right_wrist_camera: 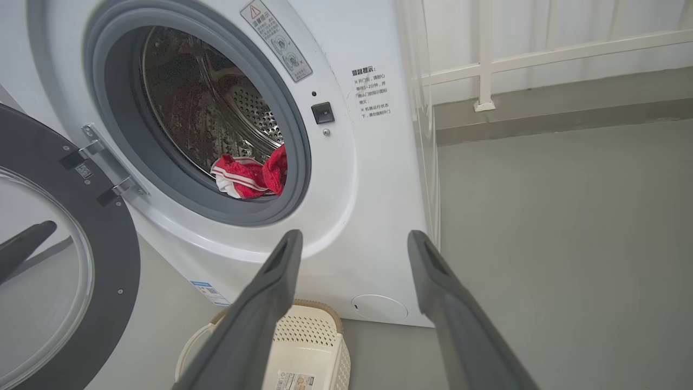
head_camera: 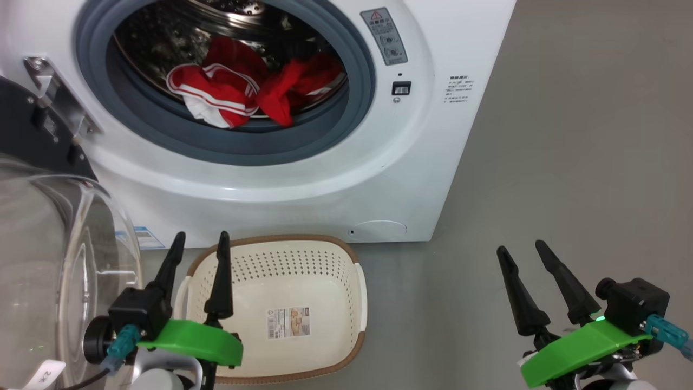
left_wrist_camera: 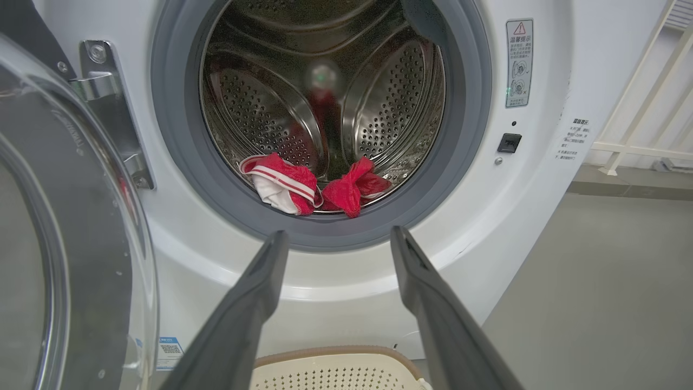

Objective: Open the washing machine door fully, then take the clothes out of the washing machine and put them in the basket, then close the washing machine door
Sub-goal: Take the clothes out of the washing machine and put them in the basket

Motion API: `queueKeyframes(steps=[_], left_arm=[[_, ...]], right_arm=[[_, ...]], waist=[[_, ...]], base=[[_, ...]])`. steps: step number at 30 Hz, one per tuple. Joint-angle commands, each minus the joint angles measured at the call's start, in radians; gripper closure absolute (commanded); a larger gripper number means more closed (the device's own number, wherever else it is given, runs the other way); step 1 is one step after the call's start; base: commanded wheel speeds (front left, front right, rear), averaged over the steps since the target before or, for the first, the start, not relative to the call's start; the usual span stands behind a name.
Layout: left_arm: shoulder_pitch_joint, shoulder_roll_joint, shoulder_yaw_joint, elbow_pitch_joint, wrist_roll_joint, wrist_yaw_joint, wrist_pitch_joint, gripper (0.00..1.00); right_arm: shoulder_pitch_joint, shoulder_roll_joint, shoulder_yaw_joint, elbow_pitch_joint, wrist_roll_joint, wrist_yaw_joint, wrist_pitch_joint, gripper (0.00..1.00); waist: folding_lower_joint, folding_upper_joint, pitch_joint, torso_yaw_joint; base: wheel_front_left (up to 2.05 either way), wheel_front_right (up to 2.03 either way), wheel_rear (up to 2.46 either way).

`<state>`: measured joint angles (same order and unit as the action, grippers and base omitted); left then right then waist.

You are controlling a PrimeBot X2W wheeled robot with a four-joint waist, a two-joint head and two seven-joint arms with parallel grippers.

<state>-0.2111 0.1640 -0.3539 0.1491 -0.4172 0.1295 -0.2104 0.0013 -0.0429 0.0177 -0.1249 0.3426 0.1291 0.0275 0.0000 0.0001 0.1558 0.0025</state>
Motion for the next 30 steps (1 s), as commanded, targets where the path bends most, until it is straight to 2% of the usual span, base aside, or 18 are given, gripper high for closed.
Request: queueKeyframes(steps=[1,15,30], left_arm=[[-0.043,0.016,0.033,-0.014,-0.004,-0.005,-0.010,0.00],[-0.114,0.000,0.033,0.100,-0.012,-0.020,-0.029,0.00],[-0.288,0.000,0.043,0.209,-0.017,-0.040,-0.035,0.00]], right_arm=[[-0.039,-0.007,0.027,-0.024,-0.014,0.002,-0.011,0.00],[-0.092,-0.007,0.058,-0.015,-0.021,0.002,-0.022,0.00],[-0.135,-0.007,0.080,-0.010,-0.013,0.002,-0.036,0.00]], waist=[[0.0000,-0.0001,0.007,-0.003],[0.0000,-0.0001,0.070,-0.019],[0.0000,-0.0001,0.161,-0.061]], base=[[0.00,0.00,0.00],[0.00,0.00,0.00],[0.00,0.00,0.00]])
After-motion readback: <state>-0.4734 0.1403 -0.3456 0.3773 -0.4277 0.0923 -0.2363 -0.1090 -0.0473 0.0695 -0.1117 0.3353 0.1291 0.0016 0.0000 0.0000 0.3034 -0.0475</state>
